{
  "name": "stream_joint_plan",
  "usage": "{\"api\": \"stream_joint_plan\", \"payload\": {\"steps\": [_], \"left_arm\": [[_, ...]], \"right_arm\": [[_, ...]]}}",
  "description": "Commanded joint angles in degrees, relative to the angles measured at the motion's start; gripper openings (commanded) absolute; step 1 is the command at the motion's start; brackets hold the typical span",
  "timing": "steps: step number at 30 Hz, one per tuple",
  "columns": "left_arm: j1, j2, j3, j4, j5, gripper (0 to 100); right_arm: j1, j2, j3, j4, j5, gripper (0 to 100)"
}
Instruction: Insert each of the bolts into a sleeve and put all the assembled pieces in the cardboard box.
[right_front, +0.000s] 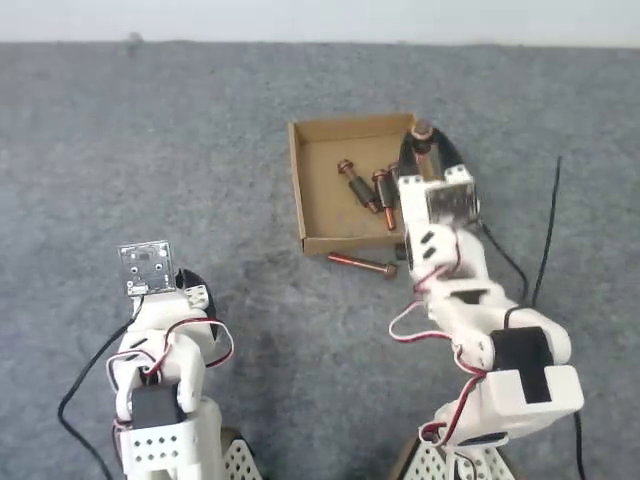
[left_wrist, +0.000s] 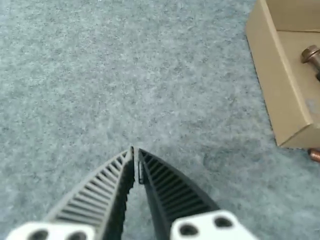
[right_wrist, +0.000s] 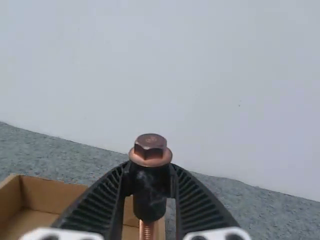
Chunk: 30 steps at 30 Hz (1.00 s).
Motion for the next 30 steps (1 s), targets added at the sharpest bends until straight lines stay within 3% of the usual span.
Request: {"api": "stream_joint_plan", "payload": {"steps": [1, 10, 24, 30], "left_arm": [[-0.18, -0.79, -0.66, -0.09, -0.88, 1], [-0.09, -0.79, -0.66, -0.18, -2.99, 1], [-0.18, -0.79, -0.66, -0.09, -2.99, 1], [-0.26, -0.79, -0.66, -0.09, -2.99, 1]], "right_arm": [[0.57, -0.75, -9.41, 10.42, 0.79, 0.6], [0.40, -0.13, -25.85, 50.59, 0.79, 0.6], [0.31, -0.04, -34.73, 74.77, 1.14, 0.6], [0.40, 5.32, -38.77, 77.85, 1.23, 0.9]]}}
